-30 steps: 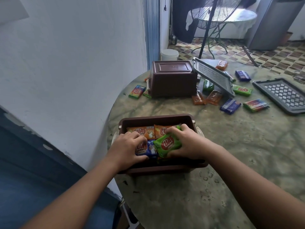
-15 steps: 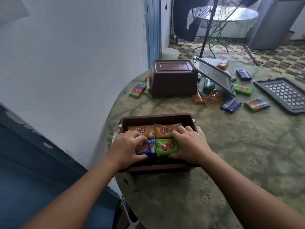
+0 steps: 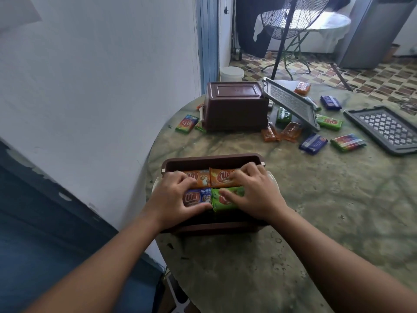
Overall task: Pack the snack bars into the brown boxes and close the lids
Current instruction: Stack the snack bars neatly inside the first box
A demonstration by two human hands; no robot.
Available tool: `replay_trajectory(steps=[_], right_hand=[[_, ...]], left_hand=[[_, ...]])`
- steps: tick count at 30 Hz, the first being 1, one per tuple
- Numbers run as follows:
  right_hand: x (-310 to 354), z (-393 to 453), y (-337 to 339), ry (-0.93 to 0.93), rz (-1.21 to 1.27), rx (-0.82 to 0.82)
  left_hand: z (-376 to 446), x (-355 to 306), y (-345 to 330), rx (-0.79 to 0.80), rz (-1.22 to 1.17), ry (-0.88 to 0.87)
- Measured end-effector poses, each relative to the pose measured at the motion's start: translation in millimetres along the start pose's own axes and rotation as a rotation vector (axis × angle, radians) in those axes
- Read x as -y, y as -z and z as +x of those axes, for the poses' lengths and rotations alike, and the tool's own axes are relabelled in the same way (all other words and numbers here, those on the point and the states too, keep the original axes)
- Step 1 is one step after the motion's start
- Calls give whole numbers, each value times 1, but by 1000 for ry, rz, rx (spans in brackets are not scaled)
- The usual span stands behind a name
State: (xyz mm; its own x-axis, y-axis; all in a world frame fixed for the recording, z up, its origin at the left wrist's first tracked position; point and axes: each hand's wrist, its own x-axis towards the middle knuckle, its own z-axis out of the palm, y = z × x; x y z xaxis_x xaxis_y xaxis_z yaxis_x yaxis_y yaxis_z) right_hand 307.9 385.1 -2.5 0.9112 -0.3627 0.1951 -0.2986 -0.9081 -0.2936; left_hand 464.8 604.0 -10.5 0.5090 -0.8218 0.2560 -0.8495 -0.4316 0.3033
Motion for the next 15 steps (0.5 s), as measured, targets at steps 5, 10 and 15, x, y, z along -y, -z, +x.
replay_trajectory(steps=[5, 10, 15], right_hand=[[-16, 12, 3, -559, 272, -71], [-26, 21, 1, -745, 440, 128], [-29, 22, 1, -759, 513, 142]], left_hand=[[3, 12, -10, -217, 23, 450], [12, 27, -19, -16, -210, 744], [17, 28, -18, 62, -145, 791]])
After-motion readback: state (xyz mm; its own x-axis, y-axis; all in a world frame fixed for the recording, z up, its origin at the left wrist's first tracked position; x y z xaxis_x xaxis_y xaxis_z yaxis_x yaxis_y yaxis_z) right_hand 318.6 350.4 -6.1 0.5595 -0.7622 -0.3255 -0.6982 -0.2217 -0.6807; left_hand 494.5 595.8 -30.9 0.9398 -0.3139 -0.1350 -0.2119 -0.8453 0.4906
